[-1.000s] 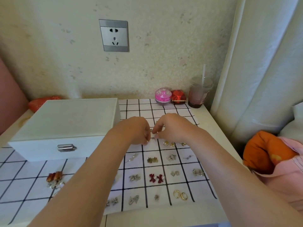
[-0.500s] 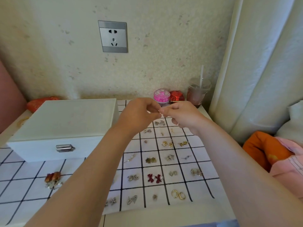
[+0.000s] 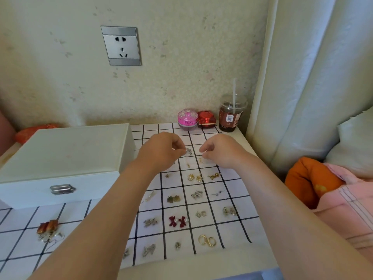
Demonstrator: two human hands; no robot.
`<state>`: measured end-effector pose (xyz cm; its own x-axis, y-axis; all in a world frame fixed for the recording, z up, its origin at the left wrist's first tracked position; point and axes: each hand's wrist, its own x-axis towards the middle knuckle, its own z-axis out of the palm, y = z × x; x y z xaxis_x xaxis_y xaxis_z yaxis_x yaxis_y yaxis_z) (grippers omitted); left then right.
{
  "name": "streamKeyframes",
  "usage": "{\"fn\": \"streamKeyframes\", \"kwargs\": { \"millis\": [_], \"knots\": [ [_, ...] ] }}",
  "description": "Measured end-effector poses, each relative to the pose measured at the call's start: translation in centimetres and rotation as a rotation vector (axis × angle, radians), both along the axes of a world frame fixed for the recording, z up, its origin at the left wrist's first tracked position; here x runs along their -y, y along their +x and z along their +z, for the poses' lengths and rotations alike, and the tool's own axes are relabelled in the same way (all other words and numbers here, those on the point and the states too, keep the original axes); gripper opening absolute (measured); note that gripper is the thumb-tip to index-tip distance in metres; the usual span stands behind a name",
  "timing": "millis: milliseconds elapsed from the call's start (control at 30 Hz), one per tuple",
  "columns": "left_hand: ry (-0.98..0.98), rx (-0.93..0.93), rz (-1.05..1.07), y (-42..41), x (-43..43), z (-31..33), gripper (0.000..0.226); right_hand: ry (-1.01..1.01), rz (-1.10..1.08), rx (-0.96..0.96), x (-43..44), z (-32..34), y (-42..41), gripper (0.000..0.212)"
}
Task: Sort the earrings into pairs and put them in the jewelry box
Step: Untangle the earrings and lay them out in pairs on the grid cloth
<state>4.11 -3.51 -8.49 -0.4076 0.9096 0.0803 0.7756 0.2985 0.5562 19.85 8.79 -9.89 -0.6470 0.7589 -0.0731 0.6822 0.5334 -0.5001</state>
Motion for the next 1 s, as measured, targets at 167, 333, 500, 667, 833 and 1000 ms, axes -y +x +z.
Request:
{"fn": "streamKeyframes", "kwargs": {
  "millis": [167, 333, 500, 667, 833, 1000],
  "knots": [
    [-0.121, -0.260, -0.068, 0.2, -0.1, -0.8, 0.002, -0.001, 0.055, 0.023, 0.0, -0.3, -0.2, 0.019],
    [-0.147, -0.360, -0.118, 0.6, -0.5, -1.7, 0.005, 0.004, 0.072, 0.031, 0.2, -0.3, -0.4, 0.016],
    [-0.127, -0.366, -0.120, 0.8, -1.0, -2.3, 0.006, 0.014, 0.071, 0.067, 0.4, -0.1, -0.5, 0.012],
    [-0.118, -0.344, -0.129, 1.1, -1.2, -2.4, 0.007, 0.059, 0.047, 0.076, 0.5, -0.1, -0.3, 0.010],
    [-0.150, -0.292, -0.145, 1.0, -0.9, -2.0, 0.012, 0.073, 0.032, 0.093, 0.3, -0.1, 0.0, 0.010],
    [-0.112, -0.239, -0.138, 0.4, 0.0, -0.5, 0.018, 0.101, 0.054, 0.075, 0.7, 0.6, 0.4, 0.021]
  ]
}}
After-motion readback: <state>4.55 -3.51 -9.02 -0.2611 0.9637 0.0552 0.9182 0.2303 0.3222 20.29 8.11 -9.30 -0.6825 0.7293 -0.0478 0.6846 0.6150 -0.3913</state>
